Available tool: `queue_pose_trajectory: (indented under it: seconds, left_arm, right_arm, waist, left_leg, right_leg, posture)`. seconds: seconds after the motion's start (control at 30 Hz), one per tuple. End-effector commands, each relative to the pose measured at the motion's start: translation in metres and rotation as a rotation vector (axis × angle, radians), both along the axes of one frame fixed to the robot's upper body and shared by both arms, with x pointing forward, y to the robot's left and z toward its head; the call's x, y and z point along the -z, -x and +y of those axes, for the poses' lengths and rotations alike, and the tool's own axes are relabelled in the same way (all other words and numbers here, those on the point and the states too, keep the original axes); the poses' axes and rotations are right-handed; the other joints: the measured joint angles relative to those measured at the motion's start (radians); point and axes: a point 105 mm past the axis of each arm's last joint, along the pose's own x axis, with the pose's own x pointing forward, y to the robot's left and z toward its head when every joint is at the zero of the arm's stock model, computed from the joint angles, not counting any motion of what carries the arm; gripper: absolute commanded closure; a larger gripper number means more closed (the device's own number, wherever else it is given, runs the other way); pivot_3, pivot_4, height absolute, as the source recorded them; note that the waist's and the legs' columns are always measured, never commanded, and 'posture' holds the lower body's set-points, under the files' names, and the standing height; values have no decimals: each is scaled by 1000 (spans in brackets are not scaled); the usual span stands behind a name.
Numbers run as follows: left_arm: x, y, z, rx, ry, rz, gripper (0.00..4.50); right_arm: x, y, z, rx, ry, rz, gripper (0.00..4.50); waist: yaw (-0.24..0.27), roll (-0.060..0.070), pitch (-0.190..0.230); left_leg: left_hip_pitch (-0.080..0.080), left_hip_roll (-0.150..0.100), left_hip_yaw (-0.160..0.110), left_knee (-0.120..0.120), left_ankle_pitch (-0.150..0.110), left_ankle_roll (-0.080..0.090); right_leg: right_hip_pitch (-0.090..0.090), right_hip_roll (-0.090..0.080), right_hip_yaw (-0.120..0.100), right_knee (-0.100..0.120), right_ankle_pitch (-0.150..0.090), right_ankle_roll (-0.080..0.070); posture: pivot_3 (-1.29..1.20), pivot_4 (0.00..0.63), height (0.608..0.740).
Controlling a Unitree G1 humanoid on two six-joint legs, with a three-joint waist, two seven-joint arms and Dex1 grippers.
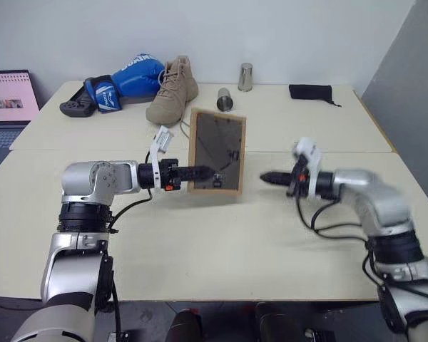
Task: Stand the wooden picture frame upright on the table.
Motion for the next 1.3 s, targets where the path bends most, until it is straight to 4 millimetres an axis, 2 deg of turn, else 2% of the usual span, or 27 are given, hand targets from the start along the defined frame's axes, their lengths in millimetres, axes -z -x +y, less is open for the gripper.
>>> queue_pose_trajectory:
  seconds: [0.03, 0.13, 0.33, 0.43, 0.63, 0.73, 0.83, 1.0, 1.2, 1.3]
  left_arm:
    - [-8, -2, -9, -31, -13, -127, 3211]
    - [-5, -1, -16, -45, -15, -154, 3211]
    - [-3, 6, -21, -43, -9, -169, 3211]
    - [-3, 11, -20, -37, -10, -171, 3211]
    - [1, 14, -18, -42, -14, -166, 3211]
    - [2, 14, -17, -52, -19, -165, 3211]
    - [3, 13, -13, -72, -19, -160, 3211]
    - [6, 13, -8, -88, -18, -144, 3211]
    - [9, 18, -7, -93, -15, -132, 3211]
    - [10, 20, -6, -96, -13, -124, 3211]
  right_arm:
    - [-29, 8, 16, -100, -88, -10, 3446]
    - [-34, 1, 22, -92, -87, -34, 2785]
    - [-32, -15, 30, -56, -72, -63, 1394]
    - [-30, -15, 36, -82, -74, -55, 774]
    - [-26, -15, 54, -123, -65, -72, 774]
    - [-30, -3, 66, -201, -72, -83, 774]
    - [-34, 20, 72, -330, -71, -72, 774]
    - [-30, 32, 66, -391, -50, -25, 774]
    - [-22, 18, 46, -308, -6, -24, 774]
    - [-15, 5, 31, -229, 26, -41, 774]
  waist:
    - [2, 0, 0]
    - [4, 0, 0]
    - [4, 0, 0]
    - [4, 0, 0]
    - [1, 0, 0]
    - [3, 0, 0]
    - [4, 0, 0]
    - [4, 0, 0]
    - [4, 0, 0]
    - [5, 0, 0]
  left_leg:
    - [0, 0, 0, 0, 0, 0]
    - [0, -1, 0, 1, 0, 0]
    - [-1, -1, 0, 0, 0, 0]
    - [-1, -1, 0, 0, 0, 0]
    - [-1, 0, 0, 0, 0, 0]
    - [-1, -1, 0, 0, 0, 0]
    - [-1, -1, 0, 0, 0, 0]
    - [-1, -1, 0, 0, 0, 0]
    - [-1, 0, 0, 0, 0, 0]
    - [-1, 0, 0, 0, 0, 0]
  right_leg:
    - [0, 0, 0, 0, 0, 0]
    - [1, 0, 0, -1, 0, 0]
    - [0, -1, 0, -1, 0, 0]
    - [0, 0, 0, -1, 0, 0]
    - [0, 0, 0, -1, 0, 0]
    - [0, 0, 0, -1, 0, 0]
    - [0, -1, 0, -1, 0, 0]
    - [0, -1, 0, -1, 0, 0]
    - [0, 0, 0, -1, 0, 0]
    - [0, 0, 0, -1, 0, 0]
  posture:
    - [0, 150, 740]
    - [0, 150, 740]
    - [0, 150, 740]
    - [0, 150, 740]
    - [0, 150, 740]
    - [0, 150, 740]
    - [0, 150, 740]
    - [0, 150, 740]
    - [0, 150, 740]
    - [0, 150, 740]
